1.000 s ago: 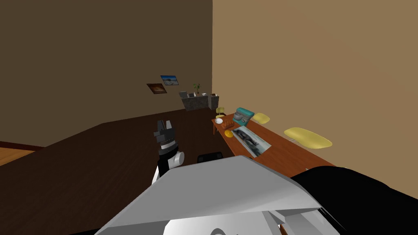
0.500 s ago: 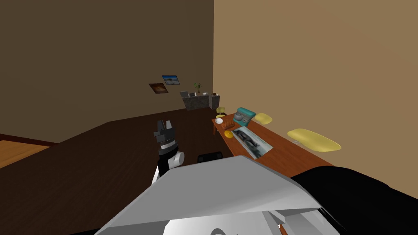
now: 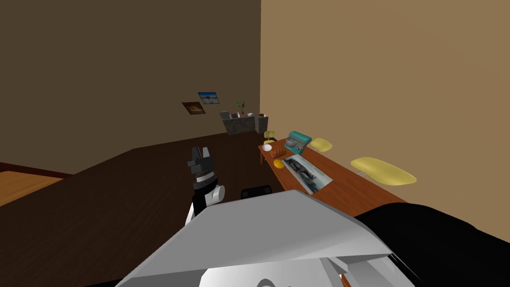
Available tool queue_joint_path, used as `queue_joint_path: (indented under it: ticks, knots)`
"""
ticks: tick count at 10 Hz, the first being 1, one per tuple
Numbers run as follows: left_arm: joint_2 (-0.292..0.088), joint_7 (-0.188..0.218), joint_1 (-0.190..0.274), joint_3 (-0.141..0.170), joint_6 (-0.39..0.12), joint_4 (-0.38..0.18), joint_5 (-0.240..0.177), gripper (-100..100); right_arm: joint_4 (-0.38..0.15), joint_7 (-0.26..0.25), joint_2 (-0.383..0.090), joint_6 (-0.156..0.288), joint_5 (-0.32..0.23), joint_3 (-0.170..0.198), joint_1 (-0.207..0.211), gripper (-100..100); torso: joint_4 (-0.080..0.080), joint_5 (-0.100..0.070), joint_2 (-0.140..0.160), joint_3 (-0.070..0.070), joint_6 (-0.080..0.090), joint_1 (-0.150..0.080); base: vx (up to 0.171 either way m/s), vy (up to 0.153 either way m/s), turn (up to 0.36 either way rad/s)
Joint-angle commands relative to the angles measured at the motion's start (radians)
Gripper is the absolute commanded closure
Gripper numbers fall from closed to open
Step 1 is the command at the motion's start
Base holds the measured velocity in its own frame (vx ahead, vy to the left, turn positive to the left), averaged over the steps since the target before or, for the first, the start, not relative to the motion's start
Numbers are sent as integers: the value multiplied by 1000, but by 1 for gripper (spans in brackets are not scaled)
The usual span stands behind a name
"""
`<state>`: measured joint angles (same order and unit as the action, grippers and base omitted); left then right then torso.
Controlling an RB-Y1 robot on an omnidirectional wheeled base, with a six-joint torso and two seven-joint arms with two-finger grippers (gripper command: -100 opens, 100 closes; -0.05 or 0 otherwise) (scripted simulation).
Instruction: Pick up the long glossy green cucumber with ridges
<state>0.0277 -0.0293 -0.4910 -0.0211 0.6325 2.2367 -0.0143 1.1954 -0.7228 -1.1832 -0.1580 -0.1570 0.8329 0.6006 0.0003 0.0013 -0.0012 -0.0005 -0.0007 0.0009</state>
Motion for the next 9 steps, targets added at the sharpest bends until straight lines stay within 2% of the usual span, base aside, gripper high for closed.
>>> queue_joint_path:
  ticks: [1, 2, 3, 4, 7, 8, 9]
  knots:
    - [0, 0, 0, 0, 0, 0, 0, 0, 0, 0, 0, 0, 0, 0, 0, 100, 0, 0, 0, 0, 0, 0, 0, 0, 0]
    - [0, 0, 0, 0, 0, 0, 0, 0, 0, 0, 0, 0, 0, 0, 0, 100, 0, 0, 0, 0, 0, 0, 0, 0, 0]
    - [0, 0, 0, 0, 0, 0, 0, 0, 0, 0, 0, 0, 0, 0, 0, 0, 0, 0, 0, 0, 0, 0, 0, 0, 0]
    - [0, 0, 0, 0, 0, 0, 0, 0, 23, -1, -36, -2, 8, -1, 7, 100, 0, 0, 0, 0, 0, 0, 8, 20, -63]
    - [0, 0, 0, 0, 0, 0, 0, 0, 55, -1, -85, -13, 23, -3, 20, 100, 0, 2, -1, -1, 0, 3, 14, 33, -55]
    - [0, 0, 0, 0, 0, 0, 0, 0, 48, -5, -71, -9, 19, -9, 23, 100, 0, 2, -1, -1, 0, 3, 4, 12, -12]
    - [0, 0, 0, 0, 0, 0, 0, 0, 50, -6, -73, -10, 20, -9, 24, 0, 0, 2, -1, 0, 0, 2, 0, 0, 0]
